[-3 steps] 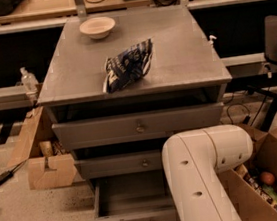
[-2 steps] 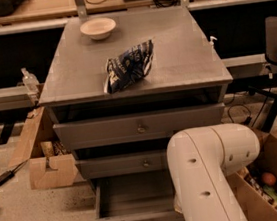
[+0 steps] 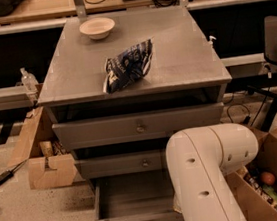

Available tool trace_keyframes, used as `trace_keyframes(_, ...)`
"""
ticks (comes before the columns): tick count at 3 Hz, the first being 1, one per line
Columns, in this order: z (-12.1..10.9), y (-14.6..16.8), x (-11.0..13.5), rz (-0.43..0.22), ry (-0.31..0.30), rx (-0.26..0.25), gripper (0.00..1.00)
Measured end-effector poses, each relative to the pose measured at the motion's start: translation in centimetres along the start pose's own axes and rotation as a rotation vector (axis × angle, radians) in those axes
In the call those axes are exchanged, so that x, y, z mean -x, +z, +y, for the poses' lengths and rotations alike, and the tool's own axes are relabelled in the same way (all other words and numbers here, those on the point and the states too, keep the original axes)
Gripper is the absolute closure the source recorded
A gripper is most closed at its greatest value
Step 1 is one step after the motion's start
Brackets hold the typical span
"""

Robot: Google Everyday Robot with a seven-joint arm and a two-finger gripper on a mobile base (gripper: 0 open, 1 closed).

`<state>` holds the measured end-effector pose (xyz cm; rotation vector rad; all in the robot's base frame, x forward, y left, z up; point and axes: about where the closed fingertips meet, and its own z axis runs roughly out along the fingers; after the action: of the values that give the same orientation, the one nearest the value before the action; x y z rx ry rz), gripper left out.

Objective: Open bottom drawer

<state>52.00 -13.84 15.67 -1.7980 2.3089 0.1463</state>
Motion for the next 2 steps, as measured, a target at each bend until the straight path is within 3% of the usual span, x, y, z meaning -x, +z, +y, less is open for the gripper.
trace_keyframes(2, -0.1, 0.01, 0.04, 0.0, 0.0, 0.0, 1.0)
